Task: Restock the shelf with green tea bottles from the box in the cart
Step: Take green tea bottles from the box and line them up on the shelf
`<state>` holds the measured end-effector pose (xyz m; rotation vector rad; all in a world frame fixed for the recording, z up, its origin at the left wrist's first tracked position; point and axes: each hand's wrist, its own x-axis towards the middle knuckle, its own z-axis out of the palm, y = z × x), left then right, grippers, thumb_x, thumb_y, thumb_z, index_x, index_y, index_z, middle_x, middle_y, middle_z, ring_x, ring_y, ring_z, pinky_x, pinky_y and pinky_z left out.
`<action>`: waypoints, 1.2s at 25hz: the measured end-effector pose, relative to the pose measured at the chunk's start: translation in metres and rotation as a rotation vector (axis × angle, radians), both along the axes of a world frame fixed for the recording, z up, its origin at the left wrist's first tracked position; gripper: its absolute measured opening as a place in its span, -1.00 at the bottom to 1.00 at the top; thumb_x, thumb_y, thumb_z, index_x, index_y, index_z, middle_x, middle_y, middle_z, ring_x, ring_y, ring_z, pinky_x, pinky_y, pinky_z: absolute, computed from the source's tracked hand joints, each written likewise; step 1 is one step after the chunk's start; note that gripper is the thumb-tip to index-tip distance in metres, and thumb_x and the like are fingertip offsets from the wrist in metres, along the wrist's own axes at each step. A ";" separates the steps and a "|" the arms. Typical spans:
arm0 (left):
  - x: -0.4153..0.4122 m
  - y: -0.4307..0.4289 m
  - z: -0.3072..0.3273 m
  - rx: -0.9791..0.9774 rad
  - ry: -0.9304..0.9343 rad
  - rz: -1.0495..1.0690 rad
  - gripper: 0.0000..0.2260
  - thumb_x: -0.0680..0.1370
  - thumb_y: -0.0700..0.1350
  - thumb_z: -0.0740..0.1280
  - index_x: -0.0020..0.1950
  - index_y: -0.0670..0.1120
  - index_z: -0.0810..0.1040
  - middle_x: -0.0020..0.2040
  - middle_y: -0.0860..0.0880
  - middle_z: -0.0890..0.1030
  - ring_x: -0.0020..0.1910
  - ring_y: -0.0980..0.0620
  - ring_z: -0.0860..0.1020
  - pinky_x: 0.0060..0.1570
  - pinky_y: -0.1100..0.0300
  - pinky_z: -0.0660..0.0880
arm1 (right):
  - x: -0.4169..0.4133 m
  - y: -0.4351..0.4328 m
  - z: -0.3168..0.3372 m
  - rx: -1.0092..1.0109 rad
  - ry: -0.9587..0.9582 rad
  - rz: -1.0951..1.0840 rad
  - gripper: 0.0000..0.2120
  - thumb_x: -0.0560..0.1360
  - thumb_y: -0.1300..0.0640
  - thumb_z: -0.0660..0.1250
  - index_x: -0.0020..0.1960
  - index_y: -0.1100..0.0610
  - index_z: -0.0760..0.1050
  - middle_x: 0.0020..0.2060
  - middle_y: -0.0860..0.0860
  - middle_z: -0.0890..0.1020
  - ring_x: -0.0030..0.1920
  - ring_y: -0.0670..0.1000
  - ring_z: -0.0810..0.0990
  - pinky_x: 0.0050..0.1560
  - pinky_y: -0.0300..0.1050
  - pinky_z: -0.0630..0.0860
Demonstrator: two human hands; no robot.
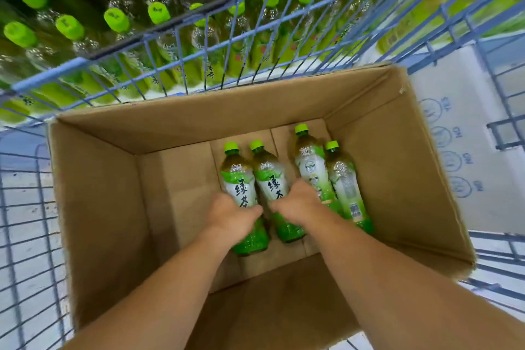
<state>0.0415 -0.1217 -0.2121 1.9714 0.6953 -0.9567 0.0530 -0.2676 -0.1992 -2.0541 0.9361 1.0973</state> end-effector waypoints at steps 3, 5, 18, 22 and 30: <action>-0.002 0.017 0.022 -0.014 -0.024 0.008 -0.89 0.39 -0.16 0.49 -0.14 -0.15 0.65 -0.28 -0.06 0.67 -0.36 0.07 0.61 -0.47 0.32 0.42 | -0.015 0.010 0.010 0.032 -0.027 -0.046 -0.25 0.31 0.09 0.54 0.40 0.24 0.32 0.18 0.12 0.55 0.12 0.12 0.59 -0.07 -0.13 0.51; 0.001 0.025 0.039 -0.030 -0.047 0.004 -0.91 0.38 -0.18 0.48 -0.15 -0.15 0.65 -0.28 -0.06 0.68 -0.37 0.10 0.60 -0.51 0.36 0.41 | -0.024 0.013 0.021 0.085 -0.078 -0.121 -0.24 0.21 0.04 0.54 0.34 0.20 0.37 0.10 0.08 0.59 0.05 0.08 0.61 -0.10 -0.12 0.54; -0.046 0.133 0.267 -0.163 -0.279 -0.045 -0.83 0.37 -0.13 0.54 -0.16 -0.05 0.58 -0.28 0.05 0.65 -0.28 0.05 0.63 -0.42 0.28 0.52 | -0.069 0.093 0.236 0.114 -0.399 -0.279 -0.54 0.35 0.06 0.53 0.13 0.12 0.39 -0.05 0.05 0.58 -0.10 0.02 0.58 -0.23 -0.06 0.50; -0.068 0.194 0.319 -0.154 -0.326 -0.016 -0.77 0.37 -0.07 0.53 -0.11 0.01 0.51 -0.22 0.03 0.65 -0.27 0.10 0.61 -0.39 0.23 0.48 | -0.083 0.150 0.299 0.101 -0.488 -0.200 -0.56 0.35 0.04 0.53 0.07 0.13 0.37 -0.17 0.00 0.51 -0.22 -0.02 0.51 -0.30 -0.08 0.40; -0.074 0.349 0.389 -0.146 -0.476 0.065 -0.60 0.42 -0.08 0.51 0.13 -0.07 0.40 -0.02 -0.02 0.58 -0.11 0.05 0.58 -0.25 0.10 0.51 | -0.096 0.298 0.385 0.197 -0.630 -0.163 -0.67 0.45 0.09 0.47 0.09 0.14 0.39 -0.14 -0.01 0.55 -0.23 -0.04 0.54 -0.33 -0.12 0.45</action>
